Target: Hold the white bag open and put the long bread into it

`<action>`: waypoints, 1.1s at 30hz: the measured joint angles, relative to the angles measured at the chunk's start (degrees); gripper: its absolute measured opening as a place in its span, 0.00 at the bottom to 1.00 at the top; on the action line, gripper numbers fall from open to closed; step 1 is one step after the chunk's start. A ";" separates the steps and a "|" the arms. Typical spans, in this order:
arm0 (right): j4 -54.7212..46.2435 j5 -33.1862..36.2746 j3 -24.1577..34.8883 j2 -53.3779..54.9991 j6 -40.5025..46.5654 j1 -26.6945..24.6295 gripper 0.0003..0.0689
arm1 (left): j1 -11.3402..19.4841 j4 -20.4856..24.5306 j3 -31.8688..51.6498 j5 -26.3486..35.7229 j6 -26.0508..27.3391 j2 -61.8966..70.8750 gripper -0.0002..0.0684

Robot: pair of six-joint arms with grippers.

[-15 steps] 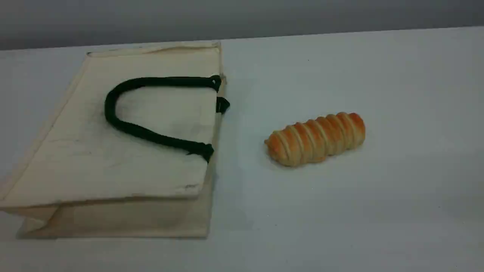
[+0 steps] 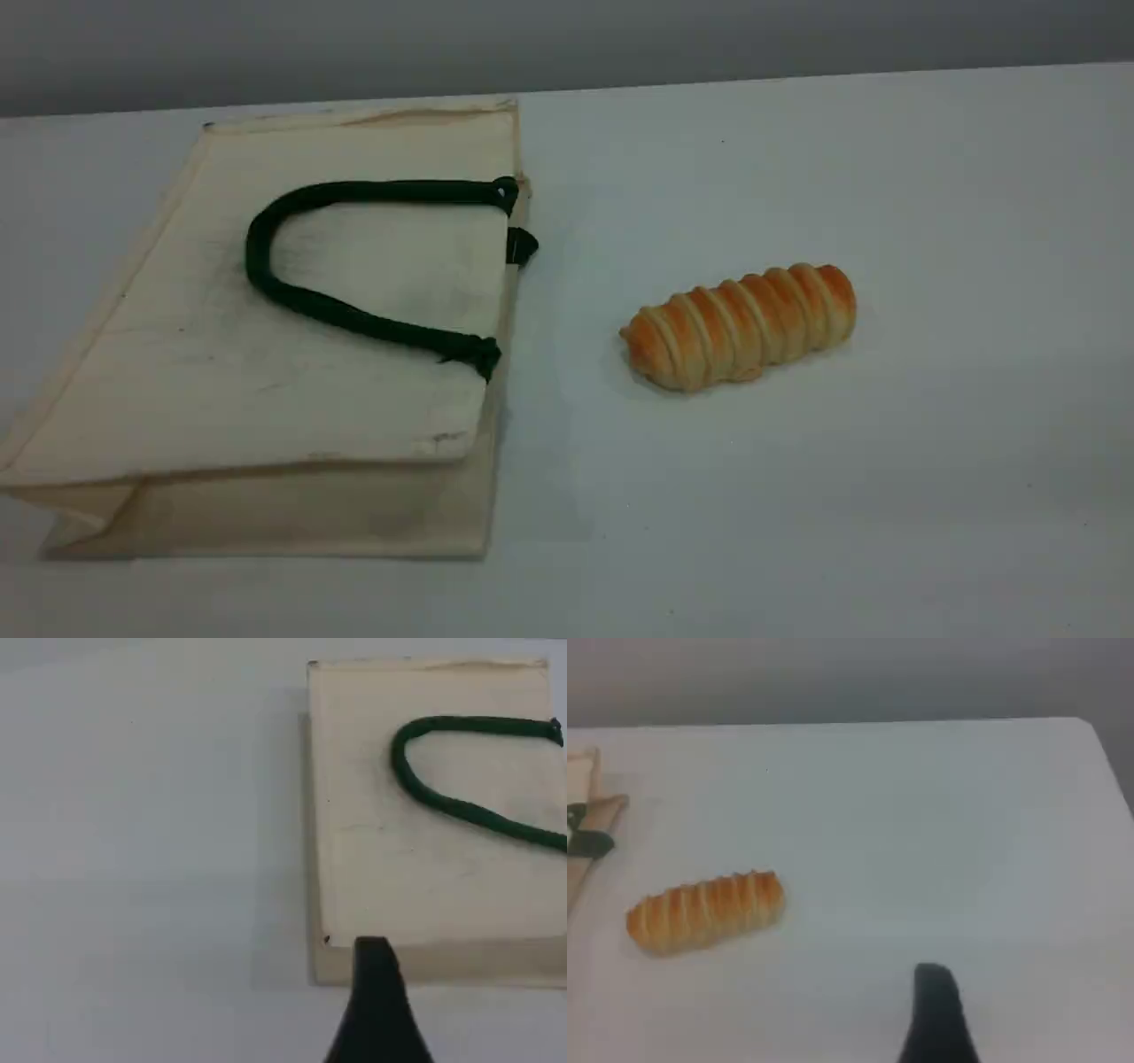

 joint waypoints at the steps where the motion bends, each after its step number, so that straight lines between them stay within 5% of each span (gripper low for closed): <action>1: 0.00 0.00 0.00 0.00 0.00 0.00 0.65 | 0.00 0.00 0.00 0.00 0.00 0.00 0.66; 33: 2.08 0.00 0.00 0.00 0.06 0.00 0.65 | 0.00 0.00 0.00 0.00 0.00 0.00 0.66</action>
